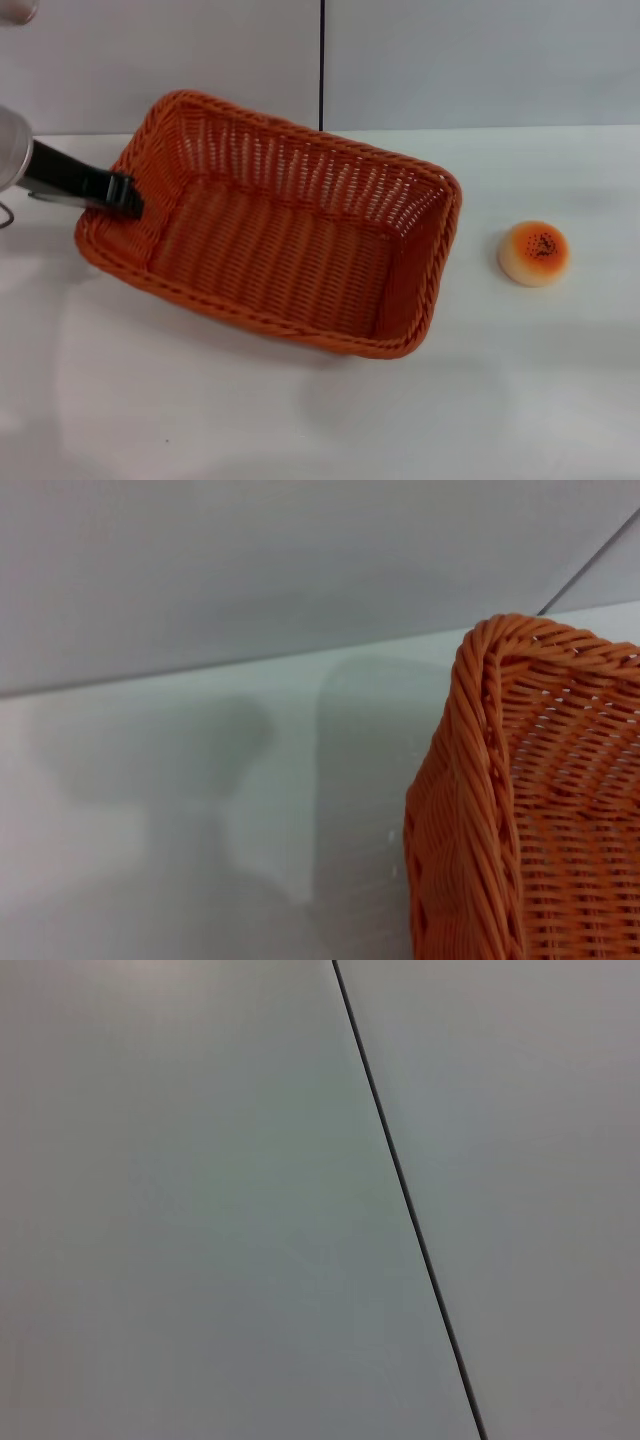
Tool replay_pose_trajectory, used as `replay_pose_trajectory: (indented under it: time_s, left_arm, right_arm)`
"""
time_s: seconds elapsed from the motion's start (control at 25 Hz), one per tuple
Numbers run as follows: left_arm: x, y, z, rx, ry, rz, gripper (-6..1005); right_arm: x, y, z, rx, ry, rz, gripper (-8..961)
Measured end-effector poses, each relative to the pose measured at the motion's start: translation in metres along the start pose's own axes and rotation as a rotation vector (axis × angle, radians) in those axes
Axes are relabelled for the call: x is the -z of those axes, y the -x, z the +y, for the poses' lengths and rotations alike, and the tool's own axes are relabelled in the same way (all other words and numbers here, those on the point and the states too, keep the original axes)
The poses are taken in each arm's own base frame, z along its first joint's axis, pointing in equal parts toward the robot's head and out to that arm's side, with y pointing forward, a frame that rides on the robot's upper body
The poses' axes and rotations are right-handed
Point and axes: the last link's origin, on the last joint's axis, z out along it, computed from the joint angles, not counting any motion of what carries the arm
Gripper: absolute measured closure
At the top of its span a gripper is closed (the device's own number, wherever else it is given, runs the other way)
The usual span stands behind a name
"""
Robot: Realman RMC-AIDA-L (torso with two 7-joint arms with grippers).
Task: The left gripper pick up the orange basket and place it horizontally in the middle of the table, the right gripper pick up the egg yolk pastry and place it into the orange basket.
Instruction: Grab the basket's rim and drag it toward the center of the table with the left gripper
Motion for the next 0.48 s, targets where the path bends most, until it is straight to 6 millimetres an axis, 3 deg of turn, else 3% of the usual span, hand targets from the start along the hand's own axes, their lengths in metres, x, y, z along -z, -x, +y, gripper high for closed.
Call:
replay_pose_trajectory:
  time_s: [0.48]
  left_arm:
    - [0.019,0.026,-0.023,0.129,0.031,0.04,847]
  right_arm:
    - [-0.019,-0.003,0.001,-0.007,0.011,0.012,222]
